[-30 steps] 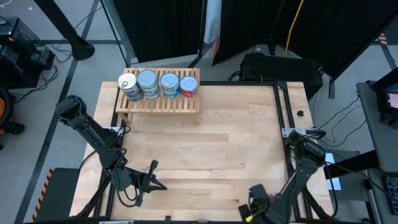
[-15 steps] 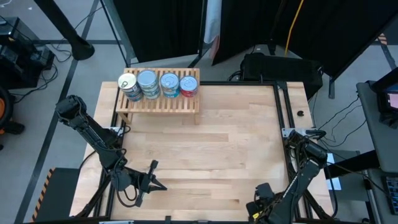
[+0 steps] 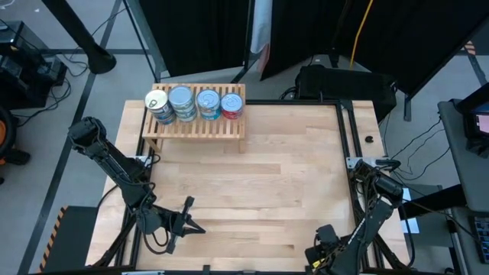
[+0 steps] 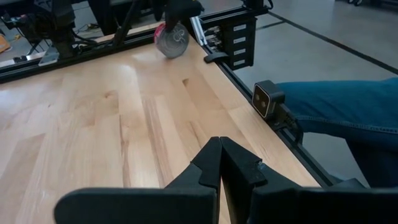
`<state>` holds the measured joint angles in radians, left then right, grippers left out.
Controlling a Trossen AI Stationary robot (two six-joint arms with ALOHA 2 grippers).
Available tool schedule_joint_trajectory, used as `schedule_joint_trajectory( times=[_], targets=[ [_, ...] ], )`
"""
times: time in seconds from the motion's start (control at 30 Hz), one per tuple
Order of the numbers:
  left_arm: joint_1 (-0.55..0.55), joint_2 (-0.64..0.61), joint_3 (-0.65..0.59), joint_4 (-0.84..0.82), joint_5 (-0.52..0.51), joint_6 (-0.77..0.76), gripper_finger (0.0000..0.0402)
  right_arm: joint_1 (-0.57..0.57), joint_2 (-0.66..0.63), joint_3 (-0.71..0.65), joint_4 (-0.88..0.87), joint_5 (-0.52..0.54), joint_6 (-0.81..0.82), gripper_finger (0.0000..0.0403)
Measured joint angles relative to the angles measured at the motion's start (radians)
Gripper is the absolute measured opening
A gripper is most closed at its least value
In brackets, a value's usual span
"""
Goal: Stack canned seafood by type on shelf
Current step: Stack the red can on top of the other red can
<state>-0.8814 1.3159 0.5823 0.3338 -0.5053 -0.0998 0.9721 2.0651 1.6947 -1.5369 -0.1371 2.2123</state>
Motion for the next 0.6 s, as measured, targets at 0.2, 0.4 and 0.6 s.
schedule_joint_trajectory(
  times=[0.2,0.4,0.6],
  targets=[
    [0.0,0.0,0.0,-0.002,0.0,0.0,0.0011,0.018,0.0,0.0,0.003,0.0,-0.002,0.0195],
    [0.0,0.0,0.0,-0.002,0.0,0.0,0.0011,0.031,0.016,-0.001,-0.003,0.004,-0.007,0.0172],
    [0.0,0.0,0.0,-0.002,0.0,0.001,0.0011,0.031,0.036,0.0,0.022,0.005,-0.03,0.016]
  ],
)
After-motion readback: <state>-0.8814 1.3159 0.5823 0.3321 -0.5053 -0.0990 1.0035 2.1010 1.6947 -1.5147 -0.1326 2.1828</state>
